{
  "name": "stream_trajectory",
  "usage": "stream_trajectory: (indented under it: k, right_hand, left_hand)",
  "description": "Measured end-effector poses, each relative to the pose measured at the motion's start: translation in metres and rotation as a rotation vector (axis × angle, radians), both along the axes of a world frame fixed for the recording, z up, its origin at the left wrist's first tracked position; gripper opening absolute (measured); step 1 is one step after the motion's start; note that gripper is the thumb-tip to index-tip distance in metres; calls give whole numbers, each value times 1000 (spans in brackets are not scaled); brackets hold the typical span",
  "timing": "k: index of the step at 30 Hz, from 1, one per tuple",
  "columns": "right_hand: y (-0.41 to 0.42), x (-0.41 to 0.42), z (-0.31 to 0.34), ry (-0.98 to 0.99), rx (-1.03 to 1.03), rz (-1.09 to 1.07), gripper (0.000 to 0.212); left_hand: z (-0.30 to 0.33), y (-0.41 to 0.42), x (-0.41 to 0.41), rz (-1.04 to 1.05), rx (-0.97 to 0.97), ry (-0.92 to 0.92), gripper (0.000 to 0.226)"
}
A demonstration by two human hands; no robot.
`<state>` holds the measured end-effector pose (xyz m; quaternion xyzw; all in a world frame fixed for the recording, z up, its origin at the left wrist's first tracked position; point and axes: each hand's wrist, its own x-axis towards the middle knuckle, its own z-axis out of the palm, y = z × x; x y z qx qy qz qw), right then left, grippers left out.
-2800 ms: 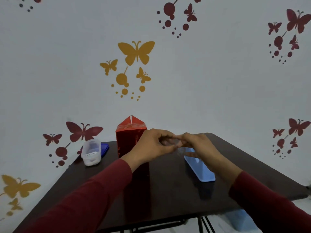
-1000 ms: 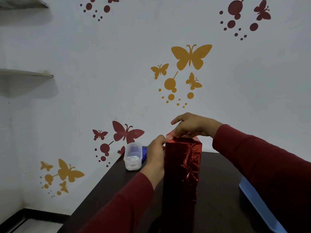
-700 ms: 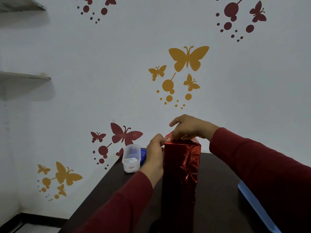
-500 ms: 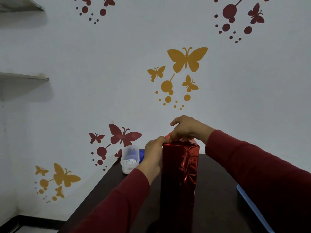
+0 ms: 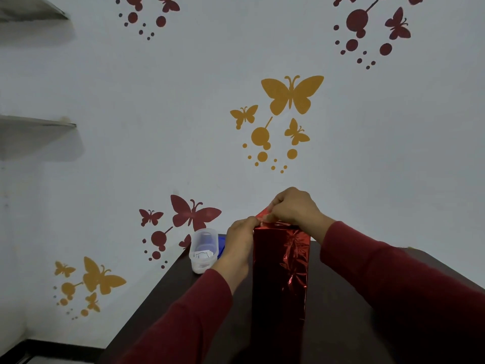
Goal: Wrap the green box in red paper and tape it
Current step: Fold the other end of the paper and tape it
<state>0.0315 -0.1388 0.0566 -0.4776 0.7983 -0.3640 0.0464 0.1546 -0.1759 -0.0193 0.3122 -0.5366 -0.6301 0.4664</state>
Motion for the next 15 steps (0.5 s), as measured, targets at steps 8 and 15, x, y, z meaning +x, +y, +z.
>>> stream_trajectory:
  k: [8, 15]
  right_hand:
    - [12, 4, -8, 4, -153, -67, 10]
    - [42, 9, -12, 71, 20, 28, 27]
  left_hand:
    - [2, 2, 1, 3, -29, -33, 15]
    - [4, 4, 5, 37, -5, -42, 23]
